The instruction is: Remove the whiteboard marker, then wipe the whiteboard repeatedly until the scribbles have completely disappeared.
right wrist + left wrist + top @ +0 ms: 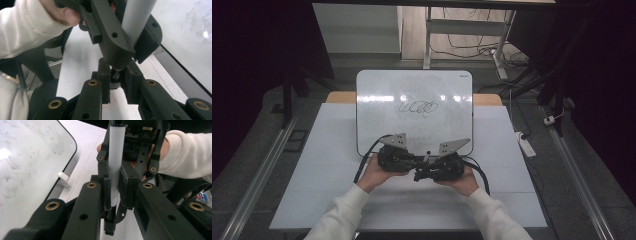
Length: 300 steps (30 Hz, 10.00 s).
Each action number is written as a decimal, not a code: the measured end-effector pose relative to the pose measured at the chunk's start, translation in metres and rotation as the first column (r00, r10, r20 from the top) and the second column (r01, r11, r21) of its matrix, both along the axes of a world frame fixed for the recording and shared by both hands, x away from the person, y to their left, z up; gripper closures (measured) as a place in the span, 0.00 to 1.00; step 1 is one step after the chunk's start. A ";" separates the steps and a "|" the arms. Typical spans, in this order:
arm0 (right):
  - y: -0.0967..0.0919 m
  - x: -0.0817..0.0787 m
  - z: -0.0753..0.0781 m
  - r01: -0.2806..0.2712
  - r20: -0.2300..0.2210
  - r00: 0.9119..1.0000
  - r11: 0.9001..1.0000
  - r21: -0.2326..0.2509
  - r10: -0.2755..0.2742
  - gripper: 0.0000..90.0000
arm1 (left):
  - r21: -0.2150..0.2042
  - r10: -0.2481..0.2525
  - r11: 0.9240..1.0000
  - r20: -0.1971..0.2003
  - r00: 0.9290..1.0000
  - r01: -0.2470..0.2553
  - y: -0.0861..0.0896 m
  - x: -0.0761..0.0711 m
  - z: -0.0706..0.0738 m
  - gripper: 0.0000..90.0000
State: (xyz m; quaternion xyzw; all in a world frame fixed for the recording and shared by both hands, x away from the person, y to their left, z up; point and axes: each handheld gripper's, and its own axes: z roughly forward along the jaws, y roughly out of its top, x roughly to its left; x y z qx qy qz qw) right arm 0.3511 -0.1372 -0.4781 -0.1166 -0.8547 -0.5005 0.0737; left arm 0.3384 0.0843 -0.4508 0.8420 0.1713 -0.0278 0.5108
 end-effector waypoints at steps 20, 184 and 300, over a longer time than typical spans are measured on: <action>-0.017 0.005 0.008 0.178 0.066 0.981 0.980 0.084 -0.184 0.86 | 0.006 0.326 0.945 0.076 0.942 -0.328 0.048 -0.019 0.008 0.36; 0.027 0.151 0.052 0.522 0.182 0.786 0.792 0.316 -0.591 0.87 | 0.084 0.654 0.745 0.106 0.749 -0.662 0.164 -0.097 -0.058 0.31; 0.001 0.115 0.013 0.489 0.149 0.821 0.814 0.314 -0.551 0.87 | 0.076 0.652 0.746 0.118 0.749 -0.662 0.162 -0.096 -0.057 0.33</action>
